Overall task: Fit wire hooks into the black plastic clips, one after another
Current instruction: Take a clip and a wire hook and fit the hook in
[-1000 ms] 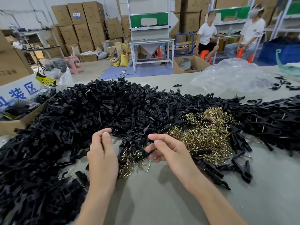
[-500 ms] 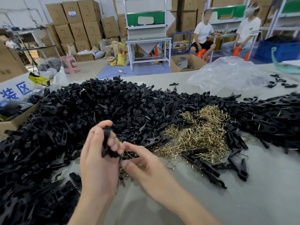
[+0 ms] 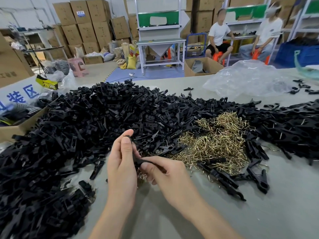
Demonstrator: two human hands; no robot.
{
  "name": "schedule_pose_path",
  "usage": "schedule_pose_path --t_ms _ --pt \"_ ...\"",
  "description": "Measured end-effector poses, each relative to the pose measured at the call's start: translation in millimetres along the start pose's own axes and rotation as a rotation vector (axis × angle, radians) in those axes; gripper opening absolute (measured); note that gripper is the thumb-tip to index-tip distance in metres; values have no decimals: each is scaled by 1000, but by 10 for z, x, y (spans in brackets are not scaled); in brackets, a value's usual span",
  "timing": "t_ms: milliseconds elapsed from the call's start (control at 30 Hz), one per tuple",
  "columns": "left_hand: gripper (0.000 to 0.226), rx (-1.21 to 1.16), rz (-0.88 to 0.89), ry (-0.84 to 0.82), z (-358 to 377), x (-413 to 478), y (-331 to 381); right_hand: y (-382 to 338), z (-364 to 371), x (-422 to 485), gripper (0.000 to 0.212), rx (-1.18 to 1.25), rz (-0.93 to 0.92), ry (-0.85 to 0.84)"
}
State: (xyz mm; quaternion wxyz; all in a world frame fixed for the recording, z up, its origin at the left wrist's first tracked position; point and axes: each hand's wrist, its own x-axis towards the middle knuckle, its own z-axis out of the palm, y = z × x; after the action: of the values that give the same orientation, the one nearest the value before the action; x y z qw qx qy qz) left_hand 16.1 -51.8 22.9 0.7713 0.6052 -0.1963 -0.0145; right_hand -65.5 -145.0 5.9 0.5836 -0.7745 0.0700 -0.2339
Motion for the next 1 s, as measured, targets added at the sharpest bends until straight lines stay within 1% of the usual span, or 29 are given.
schedule_pose_path --t_ms 67,167,233,300,400,467,600,733,833,900,967,1000 --pt "30 -10 -7 24 -42 24 -6 4 8 21 19 109 60 28" --pt "31 30 30 46 -69 33 -8 14 -34 72 22 215 115 107" --pt "25 85 50 50 -51 30 -37 25 -90 110 24 280 141 162" --pt "22 79 0 3 -4 15 -83 21 -132 141 25 353 173 207" --pt "30 -16 -145 -142 76 -24 -126 23 -160 171 25 471 216 243" --pt "29 -44 -180 -184 106 -41 -132 33 -170 187 26 519 229 246" --pt "33 -82 -201 -151 116 -29 -171 55 -165 209 28 487 226 195" --pt "31 -41 -195 -144 113 -34 -180 78 -201 218 27 460 239 148" --pt "33 -1 -184 -123 102 -26 -167 81 -243 213 19 482 235 102" --pt "30 32 -171 -100 97 -20 -146 85 -250 209 14 496 239 106" --pt "21 77 -124 -118 97 -21 -127 98 -252 213 14 481 235 122" --pt "23 113 -98 -134 97 -25 -123 105 -253 217 15 475 233 134"
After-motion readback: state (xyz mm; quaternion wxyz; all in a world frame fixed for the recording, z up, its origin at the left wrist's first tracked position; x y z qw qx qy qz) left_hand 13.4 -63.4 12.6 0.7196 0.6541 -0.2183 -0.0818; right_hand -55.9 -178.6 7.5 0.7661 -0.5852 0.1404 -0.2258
